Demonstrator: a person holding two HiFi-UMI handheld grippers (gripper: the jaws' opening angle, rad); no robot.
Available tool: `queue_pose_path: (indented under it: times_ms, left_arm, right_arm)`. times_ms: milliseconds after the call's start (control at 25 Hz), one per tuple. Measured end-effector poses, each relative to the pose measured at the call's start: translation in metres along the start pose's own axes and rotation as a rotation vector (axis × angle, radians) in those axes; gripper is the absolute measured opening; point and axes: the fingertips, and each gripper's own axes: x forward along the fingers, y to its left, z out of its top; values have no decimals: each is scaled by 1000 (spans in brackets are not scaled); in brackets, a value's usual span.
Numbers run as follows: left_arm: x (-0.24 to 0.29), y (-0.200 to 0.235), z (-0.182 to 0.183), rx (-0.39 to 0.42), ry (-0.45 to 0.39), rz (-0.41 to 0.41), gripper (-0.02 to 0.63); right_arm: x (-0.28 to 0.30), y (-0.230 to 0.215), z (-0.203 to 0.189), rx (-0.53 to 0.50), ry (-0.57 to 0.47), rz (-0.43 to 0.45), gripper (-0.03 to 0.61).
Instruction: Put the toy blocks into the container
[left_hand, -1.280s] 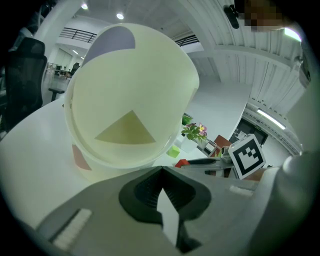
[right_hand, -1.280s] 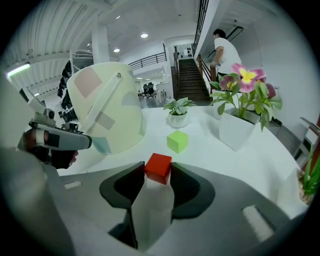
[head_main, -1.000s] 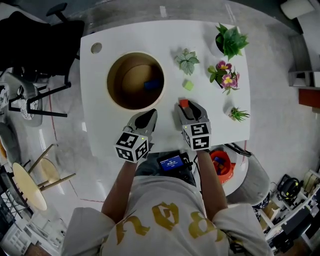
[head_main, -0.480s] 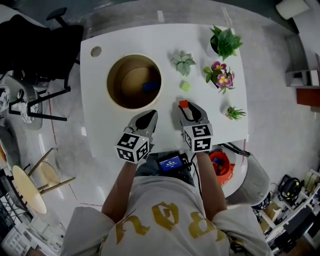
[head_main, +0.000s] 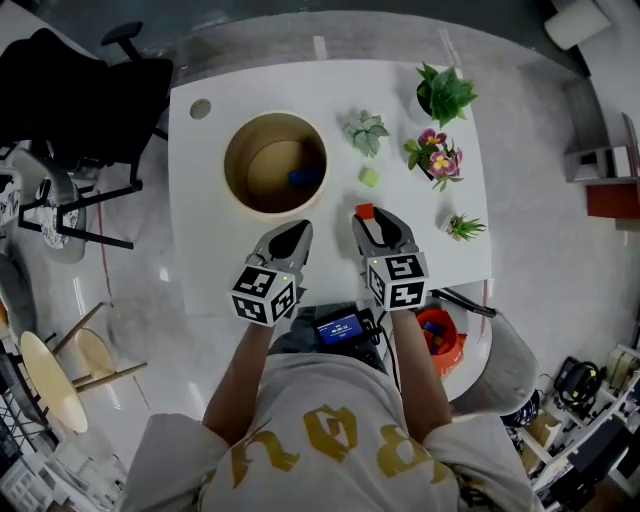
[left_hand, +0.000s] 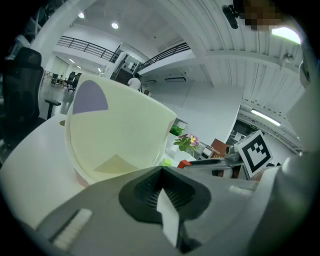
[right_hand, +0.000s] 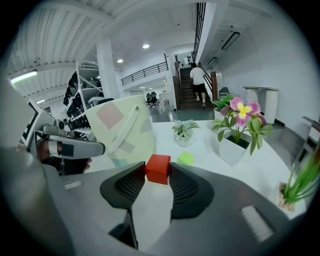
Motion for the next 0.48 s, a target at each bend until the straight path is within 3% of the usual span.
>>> queue_pose_path:
  times_ms: [480]
  left_arm:
    - [-26, -4, 22, 4, -81, -4, 2]
  right_arm:
    - [-20, 26, 30, -10, -74, 19, 179]
